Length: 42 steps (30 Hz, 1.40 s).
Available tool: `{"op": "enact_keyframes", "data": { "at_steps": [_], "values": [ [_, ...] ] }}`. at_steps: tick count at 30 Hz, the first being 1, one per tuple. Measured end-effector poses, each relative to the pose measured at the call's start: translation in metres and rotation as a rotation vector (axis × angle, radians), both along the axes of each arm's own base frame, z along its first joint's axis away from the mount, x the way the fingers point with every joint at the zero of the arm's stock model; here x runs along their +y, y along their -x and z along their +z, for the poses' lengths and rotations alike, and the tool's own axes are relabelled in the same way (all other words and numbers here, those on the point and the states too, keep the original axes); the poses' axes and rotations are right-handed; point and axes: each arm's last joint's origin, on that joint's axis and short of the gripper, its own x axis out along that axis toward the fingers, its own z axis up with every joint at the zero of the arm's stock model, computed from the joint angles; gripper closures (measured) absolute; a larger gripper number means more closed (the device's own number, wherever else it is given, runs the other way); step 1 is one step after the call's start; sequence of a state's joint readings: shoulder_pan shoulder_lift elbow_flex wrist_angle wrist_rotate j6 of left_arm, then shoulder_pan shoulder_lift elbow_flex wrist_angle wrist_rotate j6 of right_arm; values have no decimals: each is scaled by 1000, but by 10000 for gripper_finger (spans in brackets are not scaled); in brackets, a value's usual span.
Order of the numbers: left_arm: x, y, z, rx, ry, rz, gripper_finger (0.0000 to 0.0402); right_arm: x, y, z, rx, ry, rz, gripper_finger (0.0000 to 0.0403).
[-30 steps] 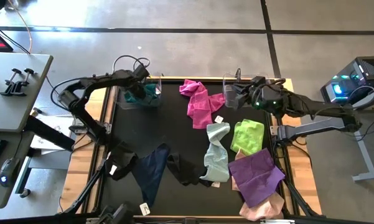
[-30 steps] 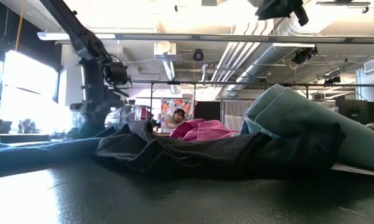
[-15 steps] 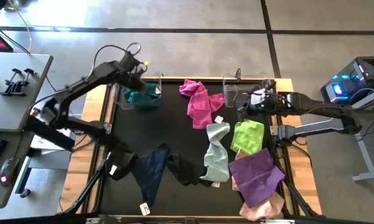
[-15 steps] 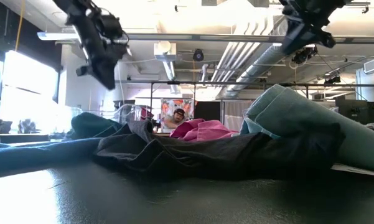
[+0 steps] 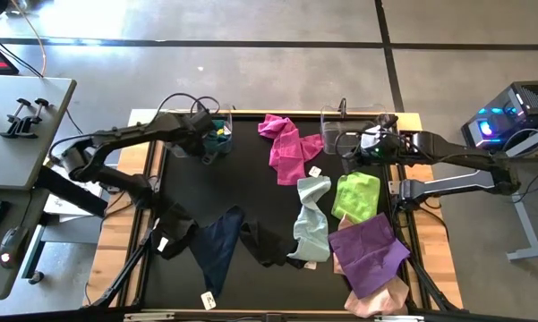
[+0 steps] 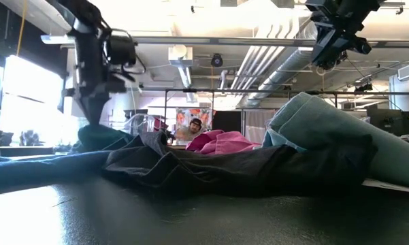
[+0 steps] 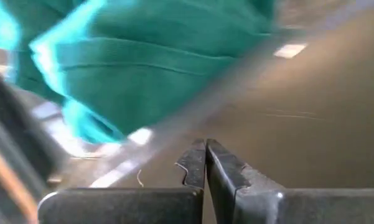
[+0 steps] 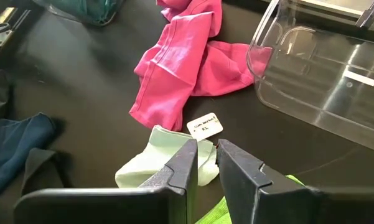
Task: Sort towels by color in basket
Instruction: Adjust the left transparent bin on the table, then put the green microfiber towel into the right transparent bin
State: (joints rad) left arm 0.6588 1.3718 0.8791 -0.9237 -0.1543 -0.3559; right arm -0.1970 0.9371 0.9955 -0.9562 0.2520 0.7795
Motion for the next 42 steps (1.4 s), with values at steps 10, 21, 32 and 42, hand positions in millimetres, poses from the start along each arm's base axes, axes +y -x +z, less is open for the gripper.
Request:
{"op": "enact_keyframes", "data": {
  "at_steps": [10,21,32,42],
  "values": [
    [15,9,-7,207,-58,-112,401,2,0,-1,1,-43,27,343],
    [5,-2,75,107,-112,-153,401,10,13,-43,243,-351,-50,253],
    [1,-24,141,-239,-384,-187,402,9,5,-121,456,-483,-222,159],
    [0,-36,141,-319,-374,-228,401,7,-3,-172,539,-471,-198,199]
  ]
}}
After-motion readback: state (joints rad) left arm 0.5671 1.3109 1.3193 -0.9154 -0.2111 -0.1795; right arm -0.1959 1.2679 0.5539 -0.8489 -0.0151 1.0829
